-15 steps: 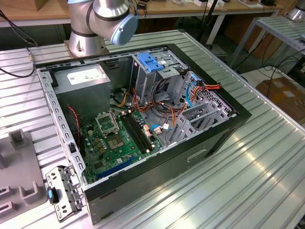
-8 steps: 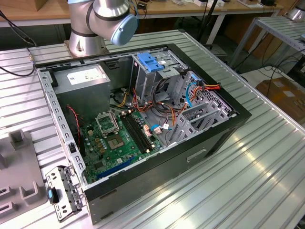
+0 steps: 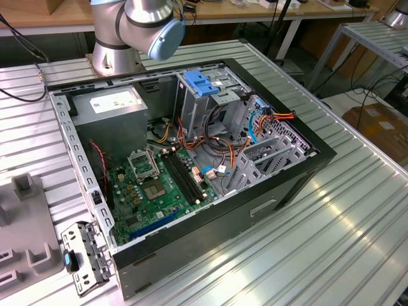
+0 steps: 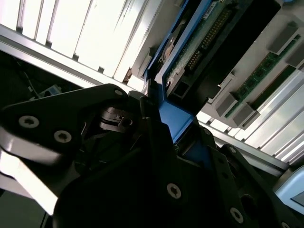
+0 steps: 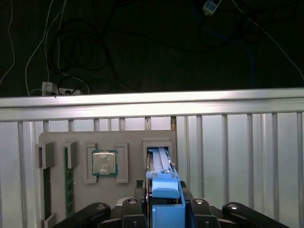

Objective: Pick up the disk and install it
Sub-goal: 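Pick up the disk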

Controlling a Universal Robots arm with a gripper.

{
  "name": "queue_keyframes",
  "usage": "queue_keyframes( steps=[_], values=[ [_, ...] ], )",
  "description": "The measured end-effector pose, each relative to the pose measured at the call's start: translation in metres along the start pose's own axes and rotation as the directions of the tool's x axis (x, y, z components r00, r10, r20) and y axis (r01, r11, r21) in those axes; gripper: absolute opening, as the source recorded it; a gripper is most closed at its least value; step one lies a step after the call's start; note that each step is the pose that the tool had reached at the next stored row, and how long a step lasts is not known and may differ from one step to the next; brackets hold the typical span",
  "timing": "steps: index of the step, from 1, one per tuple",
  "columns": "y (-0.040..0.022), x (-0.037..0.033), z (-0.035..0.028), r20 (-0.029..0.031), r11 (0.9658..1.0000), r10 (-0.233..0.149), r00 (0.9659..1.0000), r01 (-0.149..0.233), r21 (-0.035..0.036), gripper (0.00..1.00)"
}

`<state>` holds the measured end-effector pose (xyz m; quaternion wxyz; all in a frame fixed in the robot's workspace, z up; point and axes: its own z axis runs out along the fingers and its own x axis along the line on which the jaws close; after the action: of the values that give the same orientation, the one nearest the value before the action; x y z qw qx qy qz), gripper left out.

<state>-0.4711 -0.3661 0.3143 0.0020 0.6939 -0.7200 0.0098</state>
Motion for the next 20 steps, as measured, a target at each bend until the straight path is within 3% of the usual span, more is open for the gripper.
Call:
queue_keyframes(
  steps=[9,15,20],
  values=[
    [-0.0003,0.0004,-0.0242,0.0000,1.0000,0.000,1.0000,0.000,0.0001,0.37],
    [-0.0005,0.0007,-0.0439,-0.0003,1.0000,0.000,1.0000,0.000,0.0003,0.37],
    [-0.0005,0.0008,-0.0448,-0.0002,1.0000,0.000,1.0000,0.000,0.0005,0.37]
  ],
)
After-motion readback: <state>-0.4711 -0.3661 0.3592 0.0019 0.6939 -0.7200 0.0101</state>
